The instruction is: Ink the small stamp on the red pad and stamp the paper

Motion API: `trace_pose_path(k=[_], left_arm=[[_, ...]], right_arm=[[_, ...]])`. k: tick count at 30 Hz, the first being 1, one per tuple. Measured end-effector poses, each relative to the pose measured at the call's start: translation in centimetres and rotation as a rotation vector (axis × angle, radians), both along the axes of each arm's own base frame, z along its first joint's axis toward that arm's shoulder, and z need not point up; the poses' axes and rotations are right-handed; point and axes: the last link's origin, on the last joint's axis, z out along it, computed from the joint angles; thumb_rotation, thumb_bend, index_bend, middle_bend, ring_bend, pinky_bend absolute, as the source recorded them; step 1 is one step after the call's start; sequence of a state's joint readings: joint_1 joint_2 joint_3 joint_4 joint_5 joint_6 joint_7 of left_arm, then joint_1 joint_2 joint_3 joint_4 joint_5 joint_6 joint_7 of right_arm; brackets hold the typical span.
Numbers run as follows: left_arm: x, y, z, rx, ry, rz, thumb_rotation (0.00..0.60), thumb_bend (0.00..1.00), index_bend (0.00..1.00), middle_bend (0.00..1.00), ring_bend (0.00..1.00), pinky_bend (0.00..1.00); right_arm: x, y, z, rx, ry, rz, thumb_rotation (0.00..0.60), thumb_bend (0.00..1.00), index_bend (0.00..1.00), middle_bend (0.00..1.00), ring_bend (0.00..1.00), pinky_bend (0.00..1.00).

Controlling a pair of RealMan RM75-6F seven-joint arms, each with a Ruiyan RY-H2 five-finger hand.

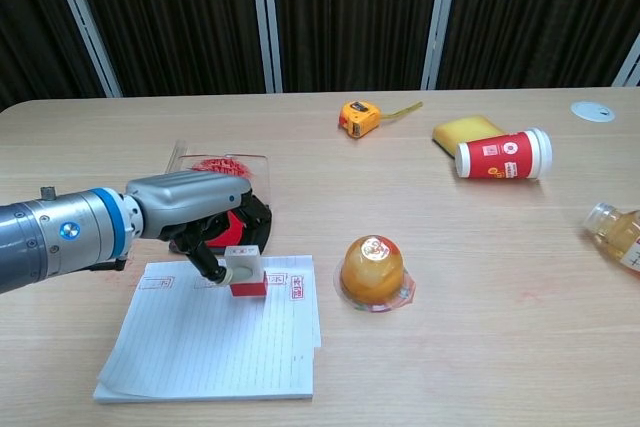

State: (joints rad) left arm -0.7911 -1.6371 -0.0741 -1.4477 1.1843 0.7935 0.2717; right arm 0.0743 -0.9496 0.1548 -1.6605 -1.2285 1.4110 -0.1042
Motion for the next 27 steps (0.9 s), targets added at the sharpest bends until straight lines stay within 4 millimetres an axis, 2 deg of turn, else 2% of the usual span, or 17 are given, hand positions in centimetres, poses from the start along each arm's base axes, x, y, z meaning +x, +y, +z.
trace_pose_path(k=[27], left_arm=[[0.0,-0.2,-2.5,-0.001,0.043,0.006,0.600,0.38,0.60,0.58,0.84,0.91]], right_arm=[[-0.2,-0.1,0.2,-0.002,0.001,-0.004,0.600,0.00,0.00,0.00,0.00,0.00]])
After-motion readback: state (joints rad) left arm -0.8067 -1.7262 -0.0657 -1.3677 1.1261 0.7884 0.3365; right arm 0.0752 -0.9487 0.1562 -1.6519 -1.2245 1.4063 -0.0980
